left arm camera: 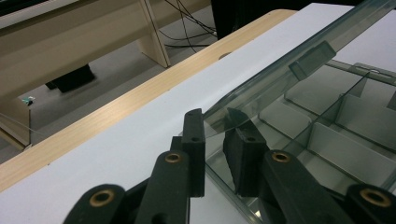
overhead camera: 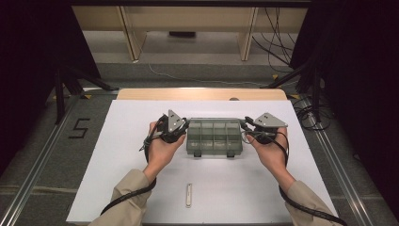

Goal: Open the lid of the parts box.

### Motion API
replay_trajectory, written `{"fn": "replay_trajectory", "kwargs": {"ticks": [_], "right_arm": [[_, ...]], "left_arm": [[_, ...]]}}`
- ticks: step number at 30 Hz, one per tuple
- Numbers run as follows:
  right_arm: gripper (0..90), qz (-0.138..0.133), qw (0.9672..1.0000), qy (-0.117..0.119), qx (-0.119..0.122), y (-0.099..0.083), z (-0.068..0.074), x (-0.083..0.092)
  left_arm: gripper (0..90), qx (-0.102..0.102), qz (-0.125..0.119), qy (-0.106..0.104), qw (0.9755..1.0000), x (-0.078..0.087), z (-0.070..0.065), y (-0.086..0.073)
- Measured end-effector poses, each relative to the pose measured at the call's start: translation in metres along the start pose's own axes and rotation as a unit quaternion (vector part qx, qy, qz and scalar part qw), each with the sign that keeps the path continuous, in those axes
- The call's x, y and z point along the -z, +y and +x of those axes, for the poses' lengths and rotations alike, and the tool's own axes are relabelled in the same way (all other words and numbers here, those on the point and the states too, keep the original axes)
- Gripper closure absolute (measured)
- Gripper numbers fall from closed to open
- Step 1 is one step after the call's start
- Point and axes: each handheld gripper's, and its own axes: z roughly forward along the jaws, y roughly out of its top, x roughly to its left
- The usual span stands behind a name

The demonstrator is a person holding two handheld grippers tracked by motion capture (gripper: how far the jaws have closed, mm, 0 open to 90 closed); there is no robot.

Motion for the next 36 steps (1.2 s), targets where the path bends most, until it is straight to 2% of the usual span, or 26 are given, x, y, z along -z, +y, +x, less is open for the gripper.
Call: {"fn": "replay_trajectory", "kwargs": {"ticks": [7,11,12,15,18,19,23,24,25,29,31,32,33,35,36], "right_arm": [[73.0,-0.006,0.9999,-0.015,0.005,0.005,0.0,-0.005],[75.7,-0.008,0.9997,-0.023,-0.004,0.006,-0.001,-0.006],[76.4,-0.008,0.9996,-0.029,0.002,0.006,-0.002,-0.006],[80.0,-0.007,0.9995,-0.032,-0.002,0.008,-0.003,-0.006],[80.6,-0.002,0.9993,-0.031,-0.02,0.01,-0.002,-0.007],[81.2,-0.007,0.9992,-0.036,-0.015,0.011,-0.004,-0.008],[84.4,-0.007,0.9988,-0.039,-0.027,0.011,-0.006,-0.009],[84.5,-0.002,0.9987,-0.038,-0.034,0.011,-0.005,-0.009],[84.6,-0.008,0.9987,-0.041,-0.027,0.012,-0.006,-0.01],[84.3,-0.008,0.9986,-0.042,-0.03,0.013,-0.006,-0.011],[80.0,-0.01,0.9983,-0.046,-0.034,0.015,-0.005,-0.012],[78.0,-0.015,0.9982,-0.053,-0.025,0.015,-0.006,-0.012],[77.8,-0.014,0.9982,-0.051,-0.029,0.016,-0.005,-0.012],[78.0,-0.019,0.9982,-0.054,-0.019,0.016,-0.006,-0.013],[79.4,-0.02,0.998,-0.055,-0.023,0.016,-0.005,-0.014]], "left_arm": [[79.2,-0.002,-0.002,0.006,1.0,-0.002,0.001,0.004],[79.8,-0.005,-0.002,0.008,0.9999,-0.003,0.002,0.005],[80.0,-0.005,-0.002,0.009,0.9999,-0.003,0.002,0.006],[80.3,-0.012,-0.002,0.013,0.9998,-0.004,0.003,0.009],[80.6,-0.011,0.0,0.015,0.9998,-0.005,0.004,0.011],[80.7,-0.012,0.0,0.016,0.9998,-0.005,0.004,0.012],[81.0,-0.009,0.0,0.016,0.9998,-0.006,0.005,0.013],[81.0,-0.011,-0.001,0.015,0.9998,-0.006,0.005,0.014],[81.1,-0.013,0.0,0.017,0.9998,-0.006,0.006,0.014],[81.3,-0.008,-0.002,0.017,0.9998,-0.007,0.007,0.014],[81.3,-0.007,-0.002,0.016,0.9998,-0.007,0.007,0.015],[81.3,-0.008,-0.002,0.016,0.9998,-0.007,0.007,0.016],[81.3,-0.008,-0.002,0.016,0.9998,-0.007,0.008,0.016],[81.3,-0.006,-0.002,0.017,0.9998,-0.008,0.008,0.017],[81.4,-0.005,-0.002,0.016,0.9999,-0.008,0.009,0.017]]}}
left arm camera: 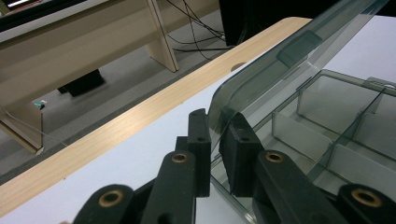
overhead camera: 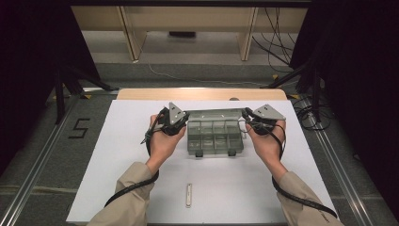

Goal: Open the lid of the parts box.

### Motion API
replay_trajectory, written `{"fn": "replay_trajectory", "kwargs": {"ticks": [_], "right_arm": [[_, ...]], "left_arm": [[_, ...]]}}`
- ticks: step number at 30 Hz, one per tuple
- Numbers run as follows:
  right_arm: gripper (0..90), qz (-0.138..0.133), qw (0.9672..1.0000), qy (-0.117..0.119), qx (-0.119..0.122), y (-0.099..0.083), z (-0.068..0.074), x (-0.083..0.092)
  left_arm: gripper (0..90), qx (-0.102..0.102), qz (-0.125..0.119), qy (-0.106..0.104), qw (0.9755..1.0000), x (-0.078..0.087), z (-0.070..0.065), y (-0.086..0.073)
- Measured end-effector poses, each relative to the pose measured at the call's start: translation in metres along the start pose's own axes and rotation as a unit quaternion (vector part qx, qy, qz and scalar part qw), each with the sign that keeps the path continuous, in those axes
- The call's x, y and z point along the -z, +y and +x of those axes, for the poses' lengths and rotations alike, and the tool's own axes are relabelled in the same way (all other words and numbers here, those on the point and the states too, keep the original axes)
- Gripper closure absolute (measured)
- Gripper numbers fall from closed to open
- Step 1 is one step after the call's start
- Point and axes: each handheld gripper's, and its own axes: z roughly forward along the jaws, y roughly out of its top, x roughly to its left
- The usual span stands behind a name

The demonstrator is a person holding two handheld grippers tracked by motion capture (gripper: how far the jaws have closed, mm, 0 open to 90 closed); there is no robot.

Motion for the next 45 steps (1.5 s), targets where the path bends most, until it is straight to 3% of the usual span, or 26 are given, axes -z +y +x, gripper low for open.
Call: {"fn": "replay_trajectory", "kwargs": {"ticks": [6,19,45], "right_arm": [[85.6,0.0,1.0,-0.008,0.003,0.001,-0.001,-0.002],[86.2,0.004,0.9997,-0.014,-0.021,0.004,0.001,-0.006],[86.2,0.009,0.9989,-0.021,-0.041,0.01,0.001,-0.009]], "left_arm": [[81.9,0.002,0.001,0.003,1.0,-0.002,0.002,0.002],[83.2,0.003,0.0,0.004,1.0,-0.006,0.007,0.005],[83.6,0.038,-0.002,-0.005,0.9993,-0.017,0.019,0.01]]}}
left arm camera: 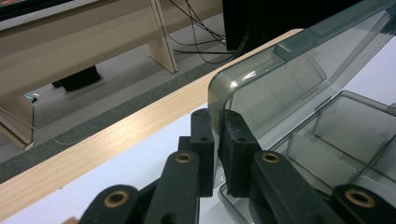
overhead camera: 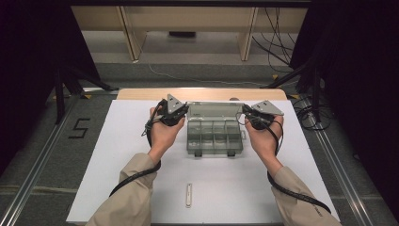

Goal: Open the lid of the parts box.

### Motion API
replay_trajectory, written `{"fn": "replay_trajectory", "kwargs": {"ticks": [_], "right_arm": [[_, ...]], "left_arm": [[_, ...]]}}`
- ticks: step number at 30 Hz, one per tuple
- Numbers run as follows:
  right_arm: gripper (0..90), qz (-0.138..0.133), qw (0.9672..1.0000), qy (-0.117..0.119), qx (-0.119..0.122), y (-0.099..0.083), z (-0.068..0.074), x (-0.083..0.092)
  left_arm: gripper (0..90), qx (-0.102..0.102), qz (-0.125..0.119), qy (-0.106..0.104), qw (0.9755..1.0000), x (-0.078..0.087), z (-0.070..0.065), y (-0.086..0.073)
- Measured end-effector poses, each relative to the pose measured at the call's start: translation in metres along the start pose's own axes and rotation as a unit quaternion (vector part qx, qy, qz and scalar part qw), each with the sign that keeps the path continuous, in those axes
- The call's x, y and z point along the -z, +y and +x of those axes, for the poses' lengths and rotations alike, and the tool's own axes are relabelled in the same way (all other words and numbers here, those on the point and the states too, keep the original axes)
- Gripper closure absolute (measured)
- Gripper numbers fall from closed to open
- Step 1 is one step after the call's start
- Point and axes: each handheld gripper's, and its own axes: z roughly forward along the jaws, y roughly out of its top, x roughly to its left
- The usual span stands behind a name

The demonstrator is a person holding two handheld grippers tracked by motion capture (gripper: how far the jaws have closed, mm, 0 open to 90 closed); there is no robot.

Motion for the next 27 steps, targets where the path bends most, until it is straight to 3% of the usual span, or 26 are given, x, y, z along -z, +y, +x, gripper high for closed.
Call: {"fn": "replay_trajectory", "kwargs": {"ticks": [5,8,10,27], "right_arm": [[86.2,0.001,0.9999,0.001,-0.012,0.002,0.0,-0.003],[86.2,-0.005,1.0,-0.007,-0.005,0.002,-0.002,-0.004],[86.3,0.001,0.9999,0.003,-0.016,0.003,-0.001,-0.005],[86.3,-0.005,0.9997,-0.004,-0.024,0.005,-0.004,-0.012]], "left_arm": [[83.6,0.003,0.0,-0.002,1.0,-0.002,0.002,0.001],[83.6,0.005,0.0,-0.004,1.0,-0.003,0.004,0.001],[83.6,0.008,0.0,-0.005,1.0,-0.004,0.004,0.002],[83.6,0.016,0.002,-0.007,0.9999,-0.009,0.009,0.005]]}}
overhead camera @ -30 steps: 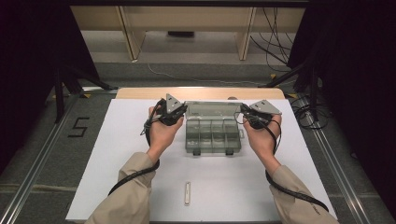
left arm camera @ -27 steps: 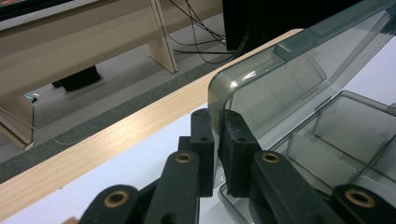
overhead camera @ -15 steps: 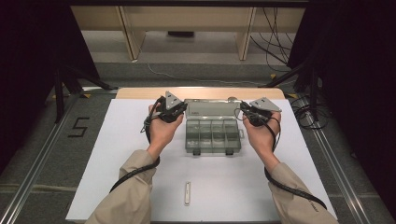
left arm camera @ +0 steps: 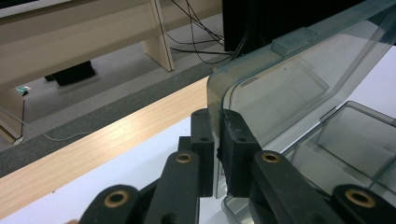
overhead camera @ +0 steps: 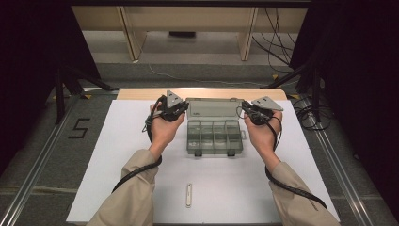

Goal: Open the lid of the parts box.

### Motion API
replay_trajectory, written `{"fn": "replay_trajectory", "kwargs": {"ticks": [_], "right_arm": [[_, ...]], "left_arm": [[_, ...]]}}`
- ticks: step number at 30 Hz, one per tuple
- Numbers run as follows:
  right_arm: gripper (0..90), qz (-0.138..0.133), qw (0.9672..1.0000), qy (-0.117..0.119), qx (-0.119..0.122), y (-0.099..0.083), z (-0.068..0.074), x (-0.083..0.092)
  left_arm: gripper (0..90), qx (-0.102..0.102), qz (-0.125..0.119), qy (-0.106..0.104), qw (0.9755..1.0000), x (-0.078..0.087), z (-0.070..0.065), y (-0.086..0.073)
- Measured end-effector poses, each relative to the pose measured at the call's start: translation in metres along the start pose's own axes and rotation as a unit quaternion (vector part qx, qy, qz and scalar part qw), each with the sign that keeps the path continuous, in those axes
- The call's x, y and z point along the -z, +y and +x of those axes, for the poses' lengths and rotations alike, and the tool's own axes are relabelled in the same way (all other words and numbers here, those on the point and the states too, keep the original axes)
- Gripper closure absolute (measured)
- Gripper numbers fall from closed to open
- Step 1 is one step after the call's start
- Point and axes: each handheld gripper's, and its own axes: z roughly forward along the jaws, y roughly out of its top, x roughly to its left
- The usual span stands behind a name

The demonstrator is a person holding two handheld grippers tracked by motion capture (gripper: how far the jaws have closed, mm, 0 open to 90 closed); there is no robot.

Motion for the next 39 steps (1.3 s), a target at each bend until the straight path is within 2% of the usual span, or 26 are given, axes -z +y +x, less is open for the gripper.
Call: {"fn": "replay_trajectory", "kwargs": {"ticks": [5,7,10,33,39], "right_arm": [[86.3,0.003,0.9999,0.006,-0.009,0.001,0.0,-0.002],[86.4,0.001,1.0,0.005,-0.003,0.001,-0.002,-0.003],[86.4,0.001,1.0,0.003,-0.009,0.001,-0.001,-0.004],[86.4,-0.012,0.9999,-0.003,-0.011,0.001,-0.005,-0.015],[86.4,-0.012,0.9998,-0.001,-0.015,0.001,-0.006,-0.018]], "left_arm": [[83.6,0.005,-0.001,-0.003,1.0,-0.002,0.001,0.001],[83.7,0.006,-0.003,-0.006,1.0,-0.003,0.003,0.0],[83.6,0.008,-0.004,-0.008,0.9999,-0.004,0.004,0.0],[83.3,0.019,-0.007,-0.002,0.9998,-0.013,0.008,0.002],[83.1,0.017,-0.008,-0.002,0.9998,-0.015,0.009,0.001]]}}
